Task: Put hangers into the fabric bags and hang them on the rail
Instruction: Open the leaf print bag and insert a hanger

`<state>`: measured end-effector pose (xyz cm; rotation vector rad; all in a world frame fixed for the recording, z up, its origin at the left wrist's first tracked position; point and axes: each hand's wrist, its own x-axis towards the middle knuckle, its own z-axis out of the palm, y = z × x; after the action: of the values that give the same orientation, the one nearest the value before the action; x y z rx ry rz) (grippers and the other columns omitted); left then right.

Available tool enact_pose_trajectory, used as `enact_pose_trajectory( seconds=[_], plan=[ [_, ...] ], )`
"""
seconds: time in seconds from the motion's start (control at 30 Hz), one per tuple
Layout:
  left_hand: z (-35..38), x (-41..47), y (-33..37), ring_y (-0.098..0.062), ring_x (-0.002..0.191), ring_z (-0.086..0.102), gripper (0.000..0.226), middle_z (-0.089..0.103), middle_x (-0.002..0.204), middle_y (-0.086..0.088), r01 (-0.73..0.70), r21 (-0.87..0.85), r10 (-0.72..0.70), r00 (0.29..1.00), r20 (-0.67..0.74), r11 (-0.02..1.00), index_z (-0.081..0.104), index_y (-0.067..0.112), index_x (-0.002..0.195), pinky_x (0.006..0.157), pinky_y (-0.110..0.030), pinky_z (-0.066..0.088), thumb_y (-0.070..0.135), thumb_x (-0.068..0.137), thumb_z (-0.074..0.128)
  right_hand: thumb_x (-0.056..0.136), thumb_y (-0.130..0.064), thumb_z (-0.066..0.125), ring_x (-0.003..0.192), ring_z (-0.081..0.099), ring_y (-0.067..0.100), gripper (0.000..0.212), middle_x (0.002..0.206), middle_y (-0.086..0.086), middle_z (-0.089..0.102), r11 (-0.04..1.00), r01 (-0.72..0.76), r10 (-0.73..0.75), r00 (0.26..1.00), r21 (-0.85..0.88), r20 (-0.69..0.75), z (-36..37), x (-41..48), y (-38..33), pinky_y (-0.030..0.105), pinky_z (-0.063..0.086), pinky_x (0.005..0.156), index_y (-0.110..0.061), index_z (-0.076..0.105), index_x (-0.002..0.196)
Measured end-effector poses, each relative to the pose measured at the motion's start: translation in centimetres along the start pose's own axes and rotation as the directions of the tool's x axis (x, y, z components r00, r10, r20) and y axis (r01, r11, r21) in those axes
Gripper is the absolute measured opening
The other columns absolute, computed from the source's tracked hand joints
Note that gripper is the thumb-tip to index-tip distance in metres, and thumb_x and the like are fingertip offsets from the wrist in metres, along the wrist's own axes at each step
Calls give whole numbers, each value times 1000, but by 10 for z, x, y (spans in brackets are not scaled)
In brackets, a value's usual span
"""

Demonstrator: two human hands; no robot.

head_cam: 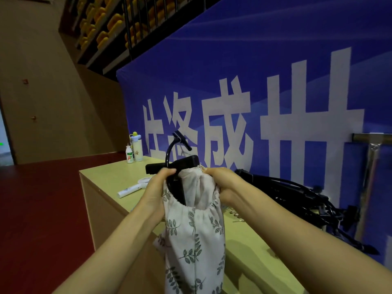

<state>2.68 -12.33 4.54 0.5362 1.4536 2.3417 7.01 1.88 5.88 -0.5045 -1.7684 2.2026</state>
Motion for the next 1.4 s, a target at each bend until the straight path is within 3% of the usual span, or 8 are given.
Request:
enact_pose_trajectory(
  seconds=[0.17,0.43,0.57,0.7,0.9,1.1,1.23,1.4],
  plan=[
    [3,-4,7,-28,87,66,51,74,83,-12,114,-102,-115,993,6,988,68,11,99,72,-38,49,54,92,42,89,4,49,80,67,29,24,96,19,69,991,44,-55,995,130,81,-8,-1,-12,37,60,70,-2,68,102],
    [26,-24,11,-28,74,67,38,71,77,-13,194,21,-195,979,60,981,72,13,68,70,-37,51,38,89,53,91,0,54,76,64,22,13,88,14,67,941,278,-293,954,196,55,-8,-39,-37,35,56,75,-6,65,93],
    [49,-38,33,-25,71,59,21,60,76,-10,190,148,-204,975,85,971,54,14,80,67,-34,49,32,90,48,90,-6,57,77,64,26,16,87,15,66,899,346,-380,921,268,86,-15,-73,-53,39,57,78,-1,64,104],
    [87,-57,58,-22,70,58,24,60,75,-8,132,162,-153,980,127,978,55,13,74,66,-32,52,25,92,45,94,-10,52,45,60,12,20,47,1,60,831,446,-516,841,331,163,-23,-109,-83,27,54,55,-10,56,75],
    [162,-80,61,-19,51,60,34,57,54,-6,91,142,-129,950,285,986,52,10,62,58,-26,53,20,93,42,94,-9,53,48,62,17,13,61,9,62,747,572,-616,787,339,28,-67,-162,-116,28,55,51,-5,61,84],
    [242,-84,10,-23,63,60,32,63,57,-9,187,158,-239,862,447,969,59,9,68,67,-32,52,23,92,44,90,-10,58,50,55,15,19,62,5,59,685,686,-729,652,-248,-209,-164,-193,-126,26,47,52,-14,63,72],
    [287,-77,-44,-24,66,59,26,63,69,-9,290,92,-300,844,444,953,61,12,72,67,-33,52,27,88,47,81,-2,53,37,33,13,35,49,6,36,618,308,-720,591,-723,-364,-244,-211,-121,19,27,40,-16,43,51],
    [323,-74,-102,-28,62,60,36,65,51,-9,389,7,-359,843,400,921,64,12,68,63,-35,50,36,90,49,80,0,56,47,50,17,30,50,7,53,638,12,-634,575,-770,-517,-316,-210,-97,23,42,49,-13,54,53]
  ],
)
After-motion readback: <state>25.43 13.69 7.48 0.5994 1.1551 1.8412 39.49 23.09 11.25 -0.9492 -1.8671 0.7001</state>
